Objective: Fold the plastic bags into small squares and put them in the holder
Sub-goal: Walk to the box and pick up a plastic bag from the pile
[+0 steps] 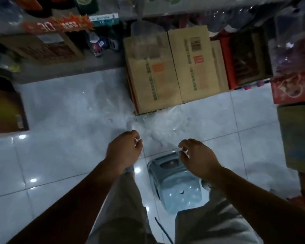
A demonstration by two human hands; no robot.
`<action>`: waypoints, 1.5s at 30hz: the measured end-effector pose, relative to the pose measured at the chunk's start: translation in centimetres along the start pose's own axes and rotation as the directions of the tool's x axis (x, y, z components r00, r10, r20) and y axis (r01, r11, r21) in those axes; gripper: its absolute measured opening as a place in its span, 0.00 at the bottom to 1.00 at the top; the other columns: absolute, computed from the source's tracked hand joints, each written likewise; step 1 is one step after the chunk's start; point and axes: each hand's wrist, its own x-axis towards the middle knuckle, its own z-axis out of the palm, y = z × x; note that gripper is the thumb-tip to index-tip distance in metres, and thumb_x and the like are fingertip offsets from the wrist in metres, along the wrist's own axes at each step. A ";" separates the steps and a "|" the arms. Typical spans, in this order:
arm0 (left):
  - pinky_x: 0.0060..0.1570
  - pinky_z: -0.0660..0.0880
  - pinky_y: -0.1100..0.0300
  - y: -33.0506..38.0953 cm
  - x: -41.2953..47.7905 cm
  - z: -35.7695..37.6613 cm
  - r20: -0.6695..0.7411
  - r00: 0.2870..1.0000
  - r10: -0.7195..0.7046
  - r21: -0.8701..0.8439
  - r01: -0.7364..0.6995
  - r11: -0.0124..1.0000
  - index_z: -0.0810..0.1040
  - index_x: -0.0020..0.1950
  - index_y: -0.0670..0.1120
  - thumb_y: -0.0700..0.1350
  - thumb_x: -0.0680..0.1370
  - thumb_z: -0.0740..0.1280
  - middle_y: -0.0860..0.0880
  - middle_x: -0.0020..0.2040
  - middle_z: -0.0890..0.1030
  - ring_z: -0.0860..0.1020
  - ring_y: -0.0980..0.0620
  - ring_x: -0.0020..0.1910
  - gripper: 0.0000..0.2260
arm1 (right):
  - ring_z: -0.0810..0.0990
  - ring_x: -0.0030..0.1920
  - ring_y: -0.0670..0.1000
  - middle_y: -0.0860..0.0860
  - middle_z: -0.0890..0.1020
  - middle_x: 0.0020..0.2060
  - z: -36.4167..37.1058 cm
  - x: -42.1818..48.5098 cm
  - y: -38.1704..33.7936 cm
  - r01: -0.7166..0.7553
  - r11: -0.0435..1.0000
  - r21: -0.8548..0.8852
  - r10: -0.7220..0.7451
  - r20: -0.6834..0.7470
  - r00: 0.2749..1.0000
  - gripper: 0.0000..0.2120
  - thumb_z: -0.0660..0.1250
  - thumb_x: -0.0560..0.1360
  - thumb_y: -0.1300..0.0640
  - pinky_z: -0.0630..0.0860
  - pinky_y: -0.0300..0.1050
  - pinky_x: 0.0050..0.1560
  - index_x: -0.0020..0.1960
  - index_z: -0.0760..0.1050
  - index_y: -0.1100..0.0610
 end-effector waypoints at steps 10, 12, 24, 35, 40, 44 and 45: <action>0.47 0.77 0.55 0.6 13.5 18.8 -0.064 0.948 -0.311 -0.243 0.288 0.926 0.79 0.54 0.51 0.52 0.80 0.67 0.52 0.47 0.81 0.80 0.49 0.46 0.06 | 0.80 0.55 0.53 0.52 0.74 0.64 9.8 21.2 13.7 0.257 0.963 -0.081 -0.251 0.079 0.965 0.17 0.64 0.81 0.50 0.75 0.43 0.53 0.69 0.73 0.52; 0.48 0.78 0.54 0.6 16.4 22.0 -0.077 0.943 -0.325 -0.296 0.289 0.910 0.77 0.59 0.49 0.51 0.79 0.70 0.51 0.50 0.81 0.80 0.49 0.48 0.11 | 0.79 0.57 0.54 0.51 0.69 0.68 12.1 24.0 15.7 0.288 0.953 -0.098 -0.281 0.076 0.957 0.22 0.65 0.81 0.48 0.77 0.45 0.57 0.73 0.70 0.51; 0.43 0.75 0.56 -2.9 25.1 26.5 -0.358 0.927 -0.109 -0.165 0.052 0.985 0.73 0.39 0.54 0.49 0.79 0.69 0.54 0.39 0.79 0.79 0.51 0.41 0.10 | 0.80 0.49 0.58 0.54 0.79 0.55 17.4 32.1 18.5 0.477 0.867 -0.147 -0.497 -0.173 0.850 0.09 0.66 0.79 0.57 0.75 0.47 0.47 0.58 0.80 0.56; 0.44 0.79 0.51 0.8 18.1 21.2 -0.601 0.798 -0.048 -0.495 -0.324 0.806 0.74 0.47 0.54 0.40 0.78 0.67 0.49 0.37 0.78 0.81 0.44 0.39 0.08 | 0.76 0.33 0.38 0.41 0.78 0.30 10.0 23.6 17.2 0.613 0.747 0.260 -0.472 -0.443 0.763 0.10 0.69 0.76 0.68 0.70 0.29 0.37 0.41 0.78 0.55; 0.45 0.75 0.57 3.8 14.0 19.0 -0.615 0.779 0.121 -0.447 -0.471 0.761 0.78 0.50 0.55 0.36 0.81 0.65 0.47 0.44 0.76 0.75 0.50 0.38 0.13 | 0.76 0.32 0.43 0.49 0.80 0.33 6.3 18.1 16.2 0.621 0.662 0.419 -0.390 -0.516 0.763 0.09 0.70 0.77 0.65 0.76 0.37 0.37 0.41 0.79 0.54; 0.54 0.75 0.64 4.0 11.8 17.4 -0.643 0.706 0.297 -0.177 -0.514 0.839 0.79 0.62 0.58 0.46 0.77 0.74 0.49 0.52 0.74 0.78 0.53 0.48 0.16 | 0.80 0.34 0.47 0.52 0.81 0.36 3.2 15.5 14.9 0.600 0.594 0.536 -0.384 -0.466 0.797 0.07 0.71 0.77 0.65 0.79 0.39 0.37 0.43 0.80 0.55; 0.53 0.75 0.65 4.2 11.5 16.9 -0.655 0.683 0.322 -0.099 -0.501 0.860 0.80 0.61 0.55 0.47 0.76 0.75 0.50 0.51 0.75 0.77 0.54 0.47 0.15 | 0.80 0.34 0.47 0.53 0.81 0.37 2.4 15.2 14.7 0.601 0.585 0.545 -0.393 -0.457 0.798 0.06 0.71 0.77 0.65 0.79 0.39 0.37 0.44 0.80 0.56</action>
